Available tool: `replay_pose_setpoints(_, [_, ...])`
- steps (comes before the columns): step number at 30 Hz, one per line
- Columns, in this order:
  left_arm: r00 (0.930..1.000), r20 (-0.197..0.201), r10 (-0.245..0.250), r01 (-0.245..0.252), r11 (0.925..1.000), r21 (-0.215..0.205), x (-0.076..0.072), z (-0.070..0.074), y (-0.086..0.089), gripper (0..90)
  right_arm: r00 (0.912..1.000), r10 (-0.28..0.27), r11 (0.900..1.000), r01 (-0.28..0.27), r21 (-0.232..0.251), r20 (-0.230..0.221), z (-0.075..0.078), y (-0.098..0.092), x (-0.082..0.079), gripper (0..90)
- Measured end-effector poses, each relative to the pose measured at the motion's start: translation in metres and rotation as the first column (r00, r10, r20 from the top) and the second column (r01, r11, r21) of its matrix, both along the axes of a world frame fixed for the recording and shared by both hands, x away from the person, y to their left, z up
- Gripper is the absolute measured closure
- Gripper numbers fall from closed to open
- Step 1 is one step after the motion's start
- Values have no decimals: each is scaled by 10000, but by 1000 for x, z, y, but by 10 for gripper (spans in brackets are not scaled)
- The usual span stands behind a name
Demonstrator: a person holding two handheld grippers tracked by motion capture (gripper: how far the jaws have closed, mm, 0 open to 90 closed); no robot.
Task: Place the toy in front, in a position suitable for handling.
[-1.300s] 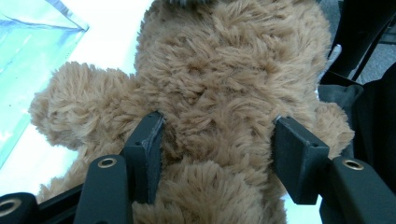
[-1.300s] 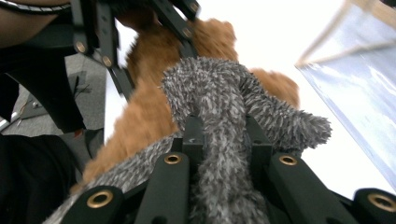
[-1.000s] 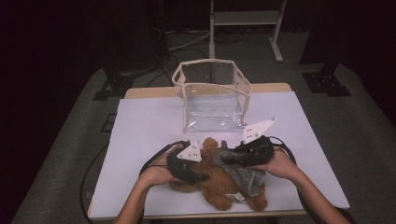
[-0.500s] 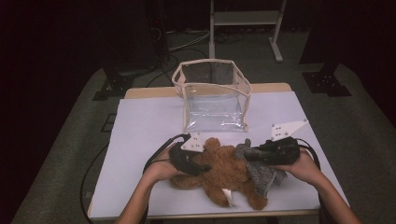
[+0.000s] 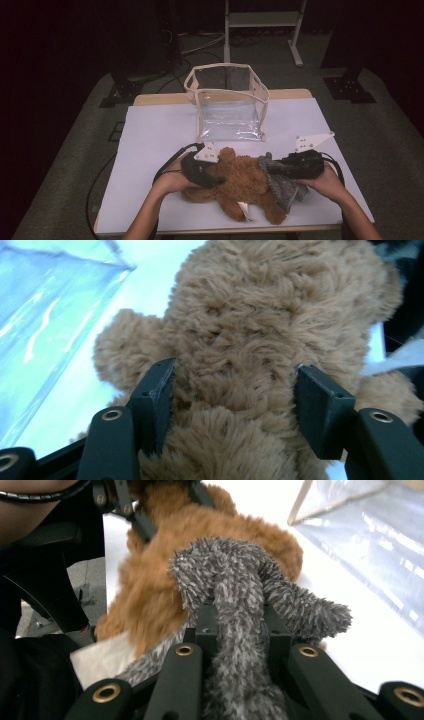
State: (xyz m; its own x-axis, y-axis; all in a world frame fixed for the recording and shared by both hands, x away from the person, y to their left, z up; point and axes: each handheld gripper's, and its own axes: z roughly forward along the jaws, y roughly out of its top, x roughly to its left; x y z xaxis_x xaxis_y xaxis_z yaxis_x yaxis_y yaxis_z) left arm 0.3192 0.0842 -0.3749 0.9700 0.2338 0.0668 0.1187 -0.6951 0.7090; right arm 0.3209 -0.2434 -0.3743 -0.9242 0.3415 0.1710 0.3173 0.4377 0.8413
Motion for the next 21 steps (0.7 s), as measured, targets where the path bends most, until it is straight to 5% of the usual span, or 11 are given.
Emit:
replay_pose_setpoints(5, [9996, 5, -276, 276, 9996, 32, -5, 0, -2, 378, 9985, 463, 9986, -455, -273, 290, 16, 22, 7, 749])
replay_pose_setpoints(7, [9989, 33, -472, 472, 9988, 89, -8, 0, -1, 372, 9948, 949, 9941, -928, -557, 366, 20, 46, 15, 748])
replay_pose_setpoints(13, [9975, 97, -696, 695, 9975, 99, -16, 0, 5, 353, 9888, 1483, 9853, -1465, -875, 143, 15, 75, 17, 748])
replay_pose_setpoints(18, [9952, 105, -975, 974, 9952, 100, -23, -1, 5, 360, 9873, 1586, 9851, -1582, -682, 14, 11, 70, 8, 747])
replay_pose_setpoints(21, [9942, 173, -1058, 1053, 9941, 274, -25, -2, 3, 360, 9867, 1615, 9825, -1592, -964, 170, 15, 75, 6, 746])
